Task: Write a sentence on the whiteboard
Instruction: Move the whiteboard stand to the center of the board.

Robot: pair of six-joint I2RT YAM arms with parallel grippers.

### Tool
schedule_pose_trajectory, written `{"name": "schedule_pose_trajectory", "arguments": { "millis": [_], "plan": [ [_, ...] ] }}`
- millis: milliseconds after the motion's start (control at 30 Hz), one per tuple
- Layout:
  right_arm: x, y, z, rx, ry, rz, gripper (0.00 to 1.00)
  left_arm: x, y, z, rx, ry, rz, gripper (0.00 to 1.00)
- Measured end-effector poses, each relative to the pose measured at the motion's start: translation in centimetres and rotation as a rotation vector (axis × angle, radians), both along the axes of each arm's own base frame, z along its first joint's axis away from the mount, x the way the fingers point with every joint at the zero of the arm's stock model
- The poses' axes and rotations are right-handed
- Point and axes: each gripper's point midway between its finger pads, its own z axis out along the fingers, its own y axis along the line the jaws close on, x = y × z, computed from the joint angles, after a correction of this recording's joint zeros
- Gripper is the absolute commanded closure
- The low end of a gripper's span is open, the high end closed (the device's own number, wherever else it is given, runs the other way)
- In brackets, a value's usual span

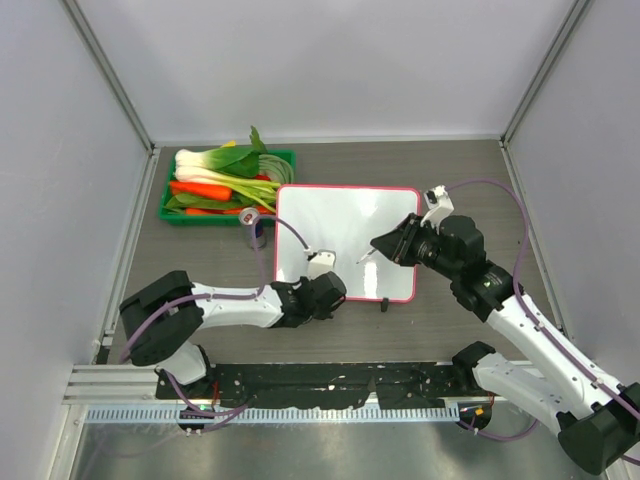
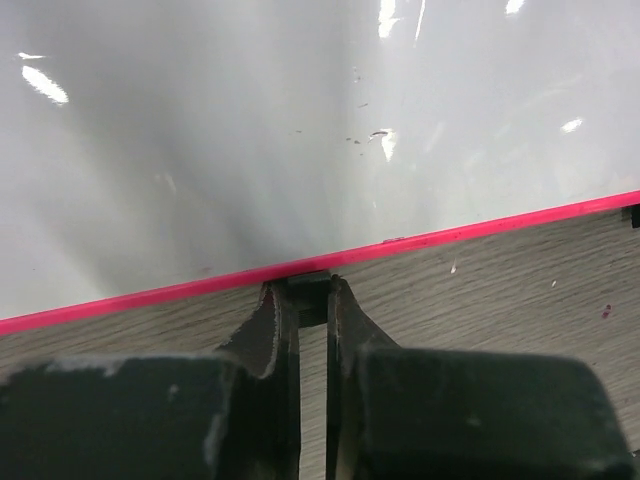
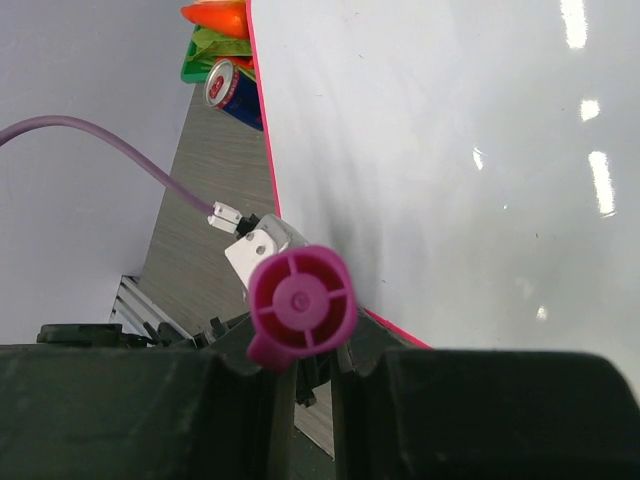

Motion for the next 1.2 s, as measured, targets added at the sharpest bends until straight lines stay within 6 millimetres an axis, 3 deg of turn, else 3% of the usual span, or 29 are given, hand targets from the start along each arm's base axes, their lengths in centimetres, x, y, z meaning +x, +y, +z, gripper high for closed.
{"name": "schedule_pose_trajectory", "arguments": {
  "millis": [200,733,867,967,1033,1200],
  "plan": [
    [-0.2,0.0,0.4,0.008,-0.010,0.005,0.99,-0.7,-0.1,0.0,0.015,0.005,0.035,1.00],
    [-1.1,-0.2,1.7,0.034,-0.045,0.022,0.99,-7.3,-1.9,-0.1,0.008,0.085,0.064,0.97],
    [-1.3,-0.3,1.0,0.026,-0.030,0.023,0.99,-8.4,-2.2,-0.1,0.001,0.100,0.050,0.71],
    [-1.4,-0.4,0.7,0.023,-0.024,0.023,0.99,-8.8,-2.5,-0.2,-0.007,0.115,0.041,0.42],
    [-1.4,-0.4,0.7,0.022,-0.023,0.023,0.99,-9.6,-3.6,0.2,-0.041,0.136,0.017,0.33],
    [-1.7,-0.6,0.9,0.023,-0.026,0.022,0.99,-11.5,-4.3,0.7,-0.060,0.165,-0.044,0.24]
  ]
}}
